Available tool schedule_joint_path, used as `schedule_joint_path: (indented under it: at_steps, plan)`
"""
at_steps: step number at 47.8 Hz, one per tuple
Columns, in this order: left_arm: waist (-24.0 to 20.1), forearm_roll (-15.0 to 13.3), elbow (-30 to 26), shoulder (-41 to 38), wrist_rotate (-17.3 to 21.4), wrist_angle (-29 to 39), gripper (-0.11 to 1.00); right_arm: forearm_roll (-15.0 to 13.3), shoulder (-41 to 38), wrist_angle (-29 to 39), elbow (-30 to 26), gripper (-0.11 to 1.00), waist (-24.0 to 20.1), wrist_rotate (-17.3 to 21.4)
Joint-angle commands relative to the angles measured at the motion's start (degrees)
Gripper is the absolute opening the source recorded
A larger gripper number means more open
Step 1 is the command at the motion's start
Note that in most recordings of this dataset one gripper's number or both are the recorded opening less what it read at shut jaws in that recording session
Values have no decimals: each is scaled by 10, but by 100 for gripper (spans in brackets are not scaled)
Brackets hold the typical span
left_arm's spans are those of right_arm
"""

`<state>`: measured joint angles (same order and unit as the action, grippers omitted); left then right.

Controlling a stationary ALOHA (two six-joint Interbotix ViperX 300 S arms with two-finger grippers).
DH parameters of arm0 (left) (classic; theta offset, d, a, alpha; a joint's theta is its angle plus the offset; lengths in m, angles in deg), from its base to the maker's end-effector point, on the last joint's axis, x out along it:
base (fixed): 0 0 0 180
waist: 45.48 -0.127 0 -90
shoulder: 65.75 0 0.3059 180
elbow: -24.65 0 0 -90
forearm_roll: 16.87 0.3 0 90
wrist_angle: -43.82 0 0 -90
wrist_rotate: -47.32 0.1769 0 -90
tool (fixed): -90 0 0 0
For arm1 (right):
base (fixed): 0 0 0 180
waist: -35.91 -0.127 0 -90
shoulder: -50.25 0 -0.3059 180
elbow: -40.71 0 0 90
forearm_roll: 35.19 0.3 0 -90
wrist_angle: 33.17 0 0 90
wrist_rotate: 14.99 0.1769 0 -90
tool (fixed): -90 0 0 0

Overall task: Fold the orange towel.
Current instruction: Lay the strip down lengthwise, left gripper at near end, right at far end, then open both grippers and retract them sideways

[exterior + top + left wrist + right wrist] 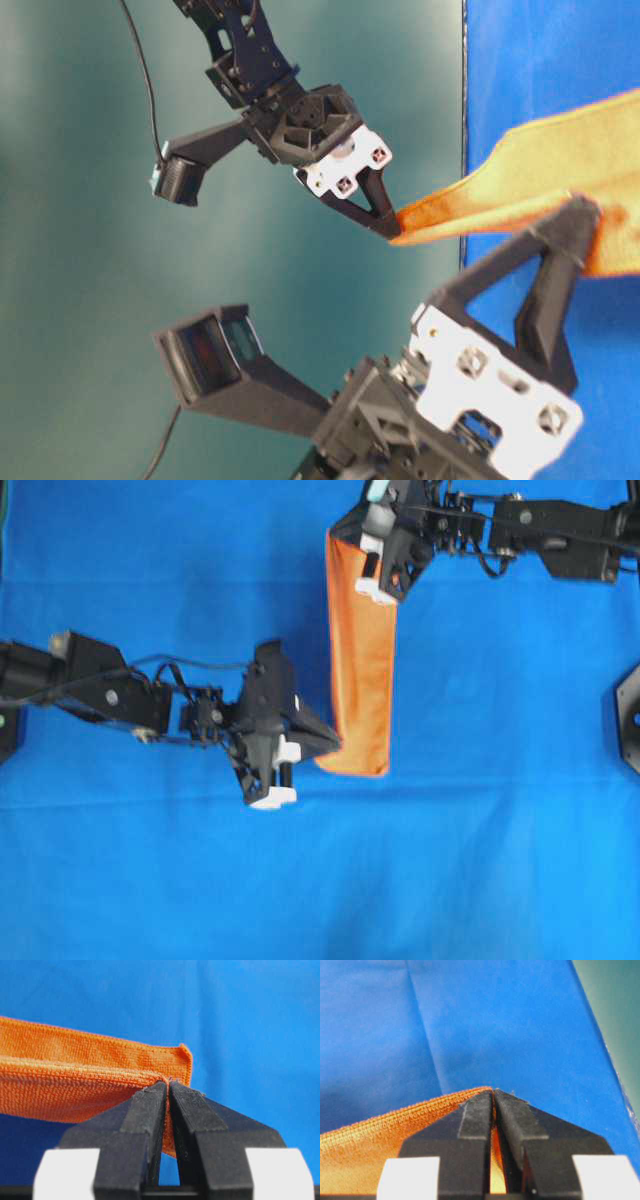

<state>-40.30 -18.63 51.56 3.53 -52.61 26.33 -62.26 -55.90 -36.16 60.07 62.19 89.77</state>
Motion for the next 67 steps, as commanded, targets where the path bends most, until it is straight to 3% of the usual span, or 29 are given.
schedule_joint_path:
  at_steps: [1,20,27,36,40,46,55,67]
  plan:
    - [14,1,-2,18,-1,-6,3,-2,8,-4,-15,3,4,-1]
    - [4,1,-8,7,-1,-7,4,-2,-4,-11,-6,3,4,0]
    - [-1,1,-11,6,0,-7,26,-2,-3,-12,-4,5,4,0]
    - [-11,1,-16,24,3,7,67,-8,6,-14,3,57,-1,-3]
    - [-11,1,-21,46,9,30,77,-11,11,-10,4,66,-4,-1]
    - [-12,1,-26,97,13,91,76,-11,30,4,14,59,-7,3]
    - [-13,2,-19,179,28,172,75,-11,91,5,55,60,-17,7]
    - [-56,3,46,274,77,166,75,5,192,-22,142,60,-40,29]
